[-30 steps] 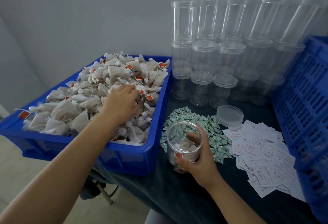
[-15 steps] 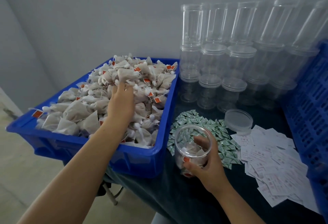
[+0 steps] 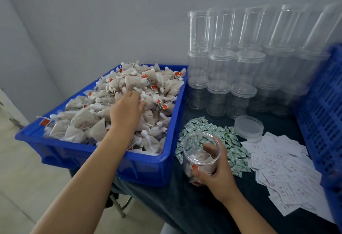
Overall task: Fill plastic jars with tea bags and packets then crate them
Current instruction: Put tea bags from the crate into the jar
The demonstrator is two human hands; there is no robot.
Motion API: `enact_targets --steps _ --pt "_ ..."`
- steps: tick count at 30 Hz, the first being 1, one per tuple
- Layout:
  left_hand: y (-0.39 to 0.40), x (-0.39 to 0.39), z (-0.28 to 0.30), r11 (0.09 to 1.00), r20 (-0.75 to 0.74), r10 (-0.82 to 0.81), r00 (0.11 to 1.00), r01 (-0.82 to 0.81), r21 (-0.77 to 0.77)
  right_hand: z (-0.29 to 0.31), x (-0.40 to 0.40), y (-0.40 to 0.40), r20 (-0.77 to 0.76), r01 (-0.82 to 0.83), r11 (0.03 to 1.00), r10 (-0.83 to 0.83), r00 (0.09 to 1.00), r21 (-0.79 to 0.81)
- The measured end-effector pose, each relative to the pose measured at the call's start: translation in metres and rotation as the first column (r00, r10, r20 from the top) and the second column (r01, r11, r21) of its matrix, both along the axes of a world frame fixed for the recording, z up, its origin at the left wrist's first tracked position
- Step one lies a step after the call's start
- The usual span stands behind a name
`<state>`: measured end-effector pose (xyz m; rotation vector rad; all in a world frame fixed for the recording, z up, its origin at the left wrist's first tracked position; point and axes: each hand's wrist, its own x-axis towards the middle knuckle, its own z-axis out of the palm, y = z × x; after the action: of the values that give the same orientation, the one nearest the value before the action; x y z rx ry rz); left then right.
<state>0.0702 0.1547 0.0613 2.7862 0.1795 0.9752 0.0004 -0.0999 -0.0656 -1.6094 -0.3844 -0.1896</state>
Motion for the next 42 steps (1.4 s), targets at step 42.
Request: enact_targets --steps 42 --pt "-0.111 -0.049 0.008 0.595 -0.492 -0.661 0.567 0.795 0.117 -0.006 0.004 -0.004 -0.119 -0.023 0.999 0.026 0.993 0.029"
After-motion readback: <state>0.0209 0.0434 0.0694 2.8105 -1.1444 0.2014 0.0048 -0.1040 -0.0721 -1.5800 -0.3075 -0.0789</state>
